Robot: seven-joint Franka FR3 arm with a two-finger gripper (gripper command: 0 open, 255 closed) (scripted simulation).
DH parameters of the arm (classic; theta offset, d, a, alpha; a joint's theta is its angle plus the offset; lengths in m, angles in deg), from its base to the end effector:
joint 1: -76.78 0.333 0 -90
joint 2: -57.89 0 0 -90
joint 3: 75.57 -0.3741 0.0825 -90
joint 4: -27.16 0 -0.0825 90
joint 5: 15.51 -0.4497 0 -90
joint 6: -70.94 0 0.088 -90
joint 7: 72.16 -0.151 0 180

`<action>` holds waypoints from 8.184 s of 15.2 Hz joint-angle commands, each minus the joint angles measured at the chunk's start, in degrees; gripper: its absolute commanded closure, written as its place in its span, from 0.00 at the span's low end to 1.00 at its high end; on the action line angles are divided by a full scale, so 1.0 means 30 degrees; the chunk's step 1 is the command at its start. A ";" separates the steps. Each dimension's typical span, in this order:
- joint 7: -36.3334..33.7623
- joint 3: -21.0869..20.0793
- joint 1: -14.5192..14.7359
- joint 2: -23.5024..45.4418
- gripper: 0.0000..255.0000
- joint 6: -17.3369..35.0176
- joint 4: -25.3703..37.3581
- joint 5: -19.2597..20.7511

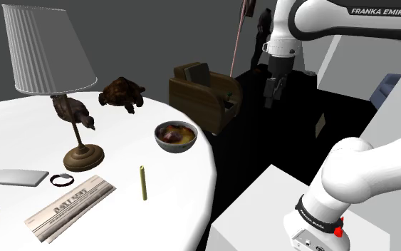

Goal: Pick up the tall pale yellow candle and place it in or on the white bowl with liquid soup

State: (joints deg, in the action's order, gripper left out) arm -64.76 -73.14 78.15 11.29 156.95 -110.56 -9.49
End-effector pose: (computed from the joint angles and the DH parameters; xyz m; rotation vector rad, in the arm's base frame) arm 0.3103 -0.0252 0.5655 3.0643 0.1882 -0.1450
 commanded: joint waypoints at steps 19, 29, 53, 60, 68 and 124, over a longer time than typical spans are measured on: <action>-0.7804 -0.6300 0.2150 0.6782 0.00 0.5560 0.1451 -0.4449; -1.2351 -0.9277 0.2726 1.3033 0.00 0.8051 0.5482 -0.3825; -1.7104 -1.0433 0.4557 2.0548 0.00 1.0464 1.0174 -0.0492; -1.7103 -1.0433 0.4557 2.0547 1.00 1.0461 1.0176 -0.0492; -1.6986 -1.0506 0.4495 2.0141 1.00 0.9550 1.0730 -0.0723; -0.7434 -0.7004 -0.0965 2.0819 1.00 -0.0027 2.0933 -0.0838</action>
State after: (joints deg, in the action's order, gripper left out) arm -87.20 -94.20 75.38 73.80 156.06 -46.93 -11.98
